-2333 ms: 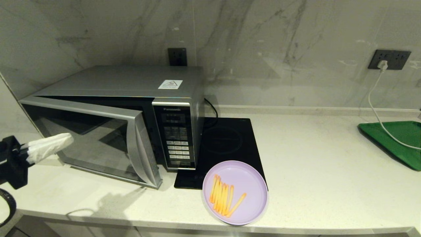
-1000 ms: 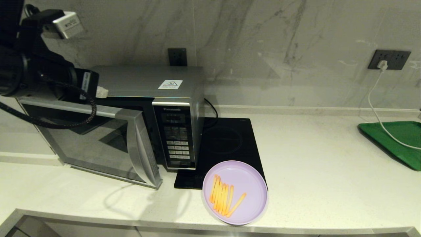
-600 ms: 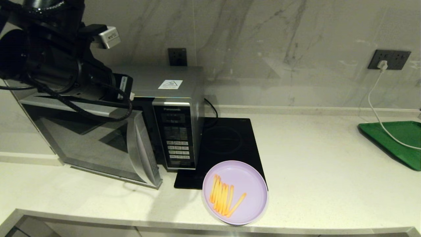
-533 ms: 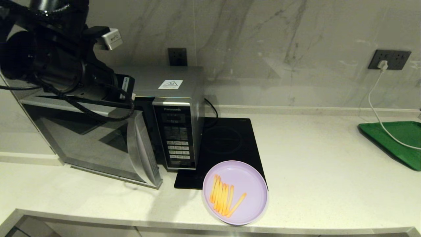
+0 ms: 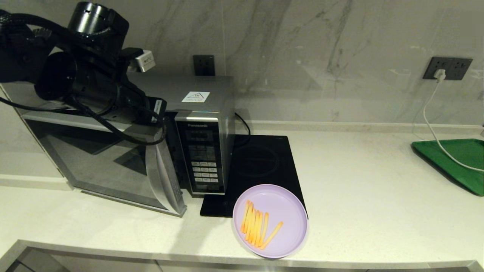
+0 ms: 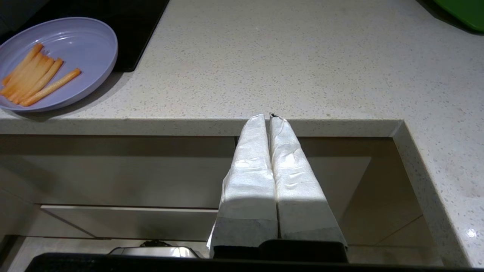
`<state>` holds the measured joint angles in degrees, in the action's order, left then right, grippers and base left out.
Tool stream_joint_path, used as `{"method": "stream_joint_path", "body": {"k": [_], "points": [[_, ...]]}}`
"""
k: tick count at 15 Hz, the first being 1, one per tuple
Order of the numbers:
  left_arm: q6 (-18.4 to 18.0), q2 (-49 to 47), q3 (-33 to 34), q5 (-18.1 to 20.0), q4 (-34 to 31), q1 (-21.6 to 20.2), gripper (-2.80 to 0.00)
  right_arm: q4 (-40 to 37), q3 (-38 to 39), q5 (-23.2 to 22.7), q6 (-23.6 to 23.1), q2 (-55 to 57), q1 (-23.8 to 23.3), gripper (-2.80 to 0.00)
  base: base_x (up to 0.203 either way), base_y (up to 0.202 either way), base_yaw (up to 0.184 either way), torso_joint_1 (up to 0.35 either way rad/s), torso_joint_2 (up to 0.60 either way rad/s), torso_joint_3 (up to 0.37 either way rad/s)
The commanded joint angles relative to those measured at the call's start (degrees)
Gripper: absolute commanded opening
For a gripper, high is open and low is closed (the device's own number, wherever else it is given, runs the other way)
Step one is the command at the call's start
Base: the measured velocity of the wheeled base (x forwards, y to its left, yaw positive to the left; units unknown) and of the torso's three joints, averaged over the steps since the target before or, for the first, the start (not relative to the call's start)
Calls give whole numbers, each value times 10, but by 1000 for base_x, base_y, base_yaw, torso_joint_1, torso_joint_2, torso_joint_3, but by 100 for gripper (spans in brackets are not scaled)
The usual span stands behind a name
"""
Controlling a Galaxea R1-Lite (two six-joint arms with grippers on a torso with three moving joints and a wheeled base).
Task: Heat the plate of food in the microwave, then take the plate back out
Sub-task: Open the microwave oven
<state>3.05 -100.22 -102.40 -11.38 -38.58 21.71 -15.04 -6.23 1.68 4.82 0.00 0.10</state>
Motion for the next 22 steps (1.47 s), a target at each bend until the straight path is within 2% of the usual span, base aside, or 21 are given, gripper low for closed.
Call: {"method": "stream_joint_path", "body": {"k": [1, 4, 10, 13, 16, 18, 20, 22], "points": [[0, 4, 16, -14, -3, 0, -280, -1, 0, 0, 0, 0, 0, -280, 0, 0, 0, 0, 0, 0], [0, 35, 58, -25, -3, 2, -280, -1, 0, 1, 0, 0, 0, -280, 0, 0, 0, 0, 0, 0], [-3, 154, 143, -41, -19, -2, -280, -1, 0, 0, 0, 0, 0, -280, 0, 0, 0, 0, 0, 0], [-4, 218, 184, -42, -51, -29, -280, -1, 0, 1, 0, 0, 0, -280, 0, 0, 0, 0, 0, 0], [-8, 277, 265, -41, -55, -47, -280, -1, 0, 0, 0, 0, 0, -280, 0, 0, 0, 0, 0, 0], [-18, 303, 261, -43, -56, -48, -280, -1, 0, 0, 0, 0, 0, -280, 0, 0, 0, 0, 0, 0], [-56, 320, 248, -61, -56, -63, -280, -1, 0, 0, 0, 0, 1, -280, 0, 0, 0, 0, 0, 0], [-76, 325, 239, -63, -56, -76, -280, -1, 0, 0, 0, 0, 0, -280, 0, 0, 0, 0, 0, 0]]}}
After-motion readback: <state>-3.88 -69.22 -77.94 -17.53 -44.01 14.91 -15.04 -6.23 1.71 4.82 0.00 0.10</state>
